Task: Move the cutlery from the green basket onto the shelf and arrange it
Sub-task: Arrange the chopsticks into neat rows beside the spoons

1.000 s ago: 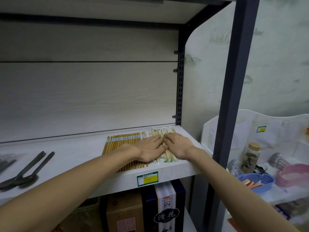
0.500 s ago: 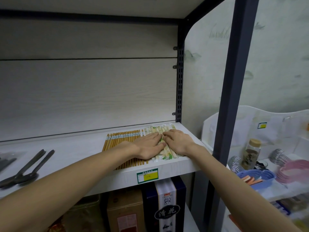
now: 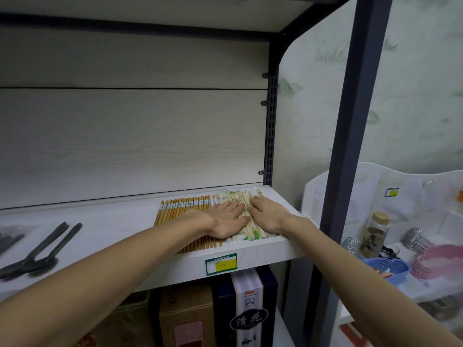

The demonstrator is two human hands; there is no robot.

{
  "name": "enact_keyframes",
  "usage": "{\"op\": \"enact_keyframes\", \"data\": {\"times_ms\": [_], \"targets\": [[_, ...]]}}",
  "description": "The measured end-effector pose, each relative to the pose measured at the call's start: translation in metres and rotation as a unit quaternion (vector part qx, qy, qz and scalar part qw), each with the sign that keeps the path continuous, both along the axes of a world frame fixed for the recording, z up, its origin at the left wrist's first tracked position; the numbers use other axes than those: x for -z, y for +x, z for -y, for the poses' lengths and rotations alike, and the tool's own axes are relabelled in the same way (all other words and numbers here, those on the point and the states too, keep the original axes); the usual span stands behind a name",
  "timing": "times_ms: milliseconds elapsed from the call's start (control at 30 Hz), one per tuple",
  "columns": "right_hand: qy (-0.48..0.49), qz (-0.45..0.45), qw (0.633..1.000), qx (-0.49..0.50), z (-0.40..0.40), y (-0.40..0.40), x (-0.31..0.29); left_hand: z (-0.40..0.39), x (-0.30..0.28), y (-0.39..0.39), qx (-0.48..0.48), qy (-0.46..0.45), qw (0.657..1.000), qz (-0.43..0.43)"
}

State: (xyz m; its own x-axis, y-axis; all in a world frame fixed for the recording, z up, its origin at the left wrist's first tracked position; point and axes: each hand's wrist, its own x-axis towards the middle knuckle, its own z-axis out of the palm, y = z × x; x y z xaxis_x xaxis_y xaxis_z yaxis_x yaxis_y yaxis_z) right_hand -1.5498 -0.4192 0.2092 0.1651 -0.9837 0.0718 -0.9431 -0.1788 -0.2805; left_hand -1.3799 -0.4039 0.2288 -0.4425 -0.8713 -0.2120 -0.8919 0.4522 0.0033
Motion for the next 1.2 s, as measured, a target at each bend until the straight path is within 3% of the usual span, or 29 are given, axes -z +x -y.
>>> {"op": "enact_keyframes", "data": {"times_ms": [200,467,667,767,867,1200], "targets": [[0.009,0.017,1.0,-0.019,-0.006,-0.003,-0.008,-0.003,0.0,0.002,-0.026,0.017,1.0,0.002],[-0.034,-0.026,0.999,-0.021,-0.008,-0.007,-0.002,-0.013,0.0,-0.002,-0.029,0.001,1.0,0.01],[-0.079,0.039,0.996,-0.023,-0.008,-0.01,-0.003,-0.014,-0.002,-0.001,-0.016,-0.04,0.999,-0.011],[-0.052,0.028,0.998,0.002,-0.004,-0.015,-0.003,-0.01,-0.001,-0.003,-0.016,-0.068,0.997,-0.037],[-0.01,-0.01,1.0,0.011,-0.003,-0.015,0.0,-0.008,0.002,-0.006,-0.032,-0.04,0.998,-0.023],[-0.076,-0.015,0.997,0.013,-0.003,-0.007,-0.004,-0.003,0.008,-0.009,-0.061,-0.036,0.997,-0.04]]}}
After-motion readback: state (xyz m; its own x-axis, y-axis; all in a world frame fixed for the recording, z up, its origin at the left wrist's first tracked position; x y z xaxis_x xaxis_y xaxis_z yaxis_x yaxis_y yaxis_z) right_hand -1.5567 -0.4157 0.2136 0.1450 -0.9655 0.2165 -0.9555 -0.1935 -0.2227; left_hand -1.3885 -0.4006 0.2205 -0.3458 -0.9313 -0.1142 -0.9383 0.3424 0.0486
